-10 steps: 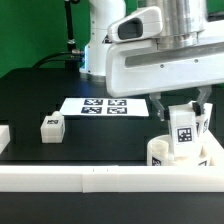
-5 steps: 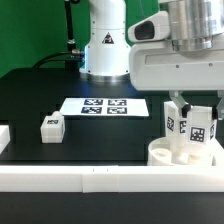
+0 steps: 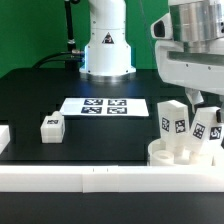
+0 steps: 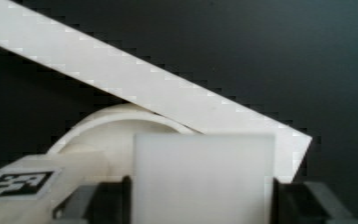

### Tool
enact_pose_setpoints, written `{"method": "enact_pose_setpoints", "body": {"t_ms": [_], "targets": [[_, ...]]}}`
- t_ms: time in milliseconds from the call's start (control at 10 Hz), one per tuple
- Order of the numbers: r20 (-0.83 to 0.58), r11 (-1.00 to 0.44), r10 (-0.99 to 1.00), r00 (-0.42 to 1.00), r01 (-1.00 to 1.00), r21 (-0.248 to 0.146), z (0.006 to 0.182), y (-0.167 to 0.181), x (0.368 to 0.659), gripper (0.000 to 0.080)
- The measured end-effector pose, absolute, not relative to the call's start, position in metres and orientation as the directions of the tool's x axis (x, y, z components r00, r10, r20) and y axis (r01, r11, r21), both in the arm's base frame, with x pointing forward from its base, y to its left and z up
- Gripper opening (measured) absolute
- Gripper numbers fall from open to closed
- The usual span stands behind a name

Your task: Assemble stool

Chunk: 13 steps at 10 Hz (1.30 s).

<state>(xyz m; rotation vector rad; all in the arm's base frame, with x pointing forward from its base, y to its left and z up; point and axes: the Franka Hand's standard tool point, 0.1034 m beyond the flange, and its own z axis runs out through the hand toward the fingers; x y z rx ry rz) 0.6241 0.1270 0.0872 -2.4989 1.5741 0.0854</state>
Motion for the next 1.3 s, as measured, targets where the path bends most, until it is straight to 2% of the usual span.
{"method": "enact_pose_setpoints", "body": {"t_ms": [100, 200, 300, 400, 600, 800, 1000, 1300], "targets": [[-0.147, -0.427, -0.884, 0.443, -0.895, -0.129, 0.087, 0.127, 0.624, 0.0549], [-0.141, -0.522, -0.832, 0.537, -0.843, -0.132, 0.092, 0.12, 0.624, 0.0549], [-0.14, -0.528, -0.828, 0.543, -0.839, -0.135, 0.099, 0.114, 0.626, 0.0629], [-0.14, -0.547, -0.814, 0.563, -0.826, -0.137, 0.104, 0.115, 0.626, 0.0644], [-0.092, -0.74, -0.644, 0.759, -0.649, -0.175, 0.112, 0.112, 0.629, 0.0648], [-0.058, -0.852, -0.488, 0.871, -0.49, -0.186, 0.109, 0.112, 0.628, 0.0649], [-0.002, -0.965, -0.205, 0.979, -0.202, -0.167, 0.104, 0.109, 0.626, 0.0649], [0.043, -0.982, 0.135, 0.99, 0.14, -0.128, 0.101, 0.125, 0.623, 0.0649]]}}
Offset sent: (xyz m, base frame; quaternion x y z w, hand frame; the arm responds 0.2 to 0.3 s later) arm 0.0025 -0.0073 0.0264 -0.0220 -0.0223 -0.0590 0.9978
